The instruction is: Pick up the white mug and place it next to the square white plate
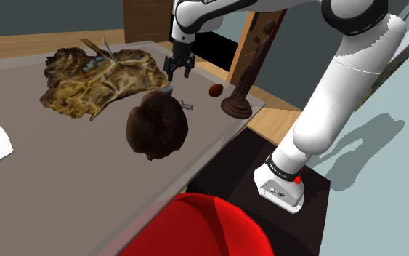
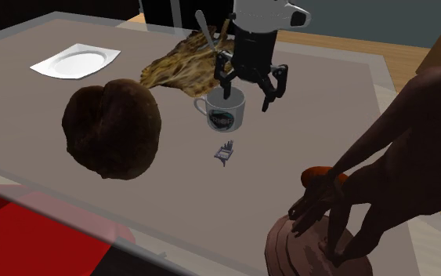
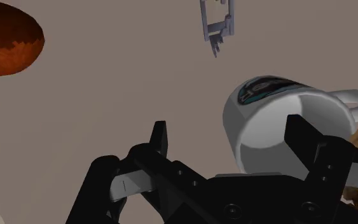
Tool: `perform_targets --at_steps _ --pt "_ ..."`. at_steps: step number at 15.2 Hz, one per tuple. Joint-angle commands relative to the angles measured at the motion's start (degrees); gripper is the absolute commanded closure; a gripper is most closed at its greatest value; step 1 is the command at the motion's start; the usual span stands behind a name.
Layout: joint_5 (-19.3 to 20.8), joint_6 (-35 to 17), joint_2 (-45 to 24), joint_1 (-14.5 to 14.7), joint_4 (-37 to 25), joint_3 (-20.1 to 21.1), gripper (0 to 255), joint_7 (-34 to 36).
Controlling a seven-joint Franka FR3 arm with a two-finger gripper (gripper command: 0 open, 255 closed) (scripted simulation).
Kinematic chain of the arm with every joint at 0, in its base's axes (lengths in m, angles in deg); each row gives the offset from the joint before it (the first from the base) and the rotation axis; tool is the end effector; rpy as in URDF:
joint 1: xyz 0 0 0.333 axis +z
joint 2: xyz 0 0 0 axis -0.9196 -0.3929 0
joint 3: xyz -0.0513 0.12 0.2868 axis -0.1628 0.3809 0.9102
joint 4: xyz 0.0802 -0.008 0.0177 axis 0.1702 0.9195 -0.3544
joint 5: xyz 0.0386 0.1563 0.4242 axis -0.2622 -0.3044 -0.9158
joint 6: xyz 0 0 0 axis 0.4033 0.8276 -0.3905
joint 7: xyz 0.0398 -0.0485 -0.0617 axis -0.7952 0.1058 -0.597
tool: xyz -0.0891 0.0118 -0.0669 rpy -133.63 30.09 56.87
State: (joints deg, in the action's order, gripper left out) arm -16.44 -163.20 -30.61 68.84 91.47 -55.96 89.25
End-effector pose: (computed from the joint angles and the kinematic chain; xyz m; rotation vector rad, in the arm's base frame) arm 0.6158 0.0535 0.3505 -3.1102 0.1348 0.0881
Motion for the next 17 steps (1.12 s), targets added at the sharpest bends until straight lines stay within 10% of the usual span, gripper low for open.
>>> perform_targets --at_steps 1,17 --pt "-0.6 -1.1 -4.1 0.3 -3.6 0.3 0 0.1" --pt "-0.8 -6.7 -8.4 0.6 -2.7 0.5 0 0.1"
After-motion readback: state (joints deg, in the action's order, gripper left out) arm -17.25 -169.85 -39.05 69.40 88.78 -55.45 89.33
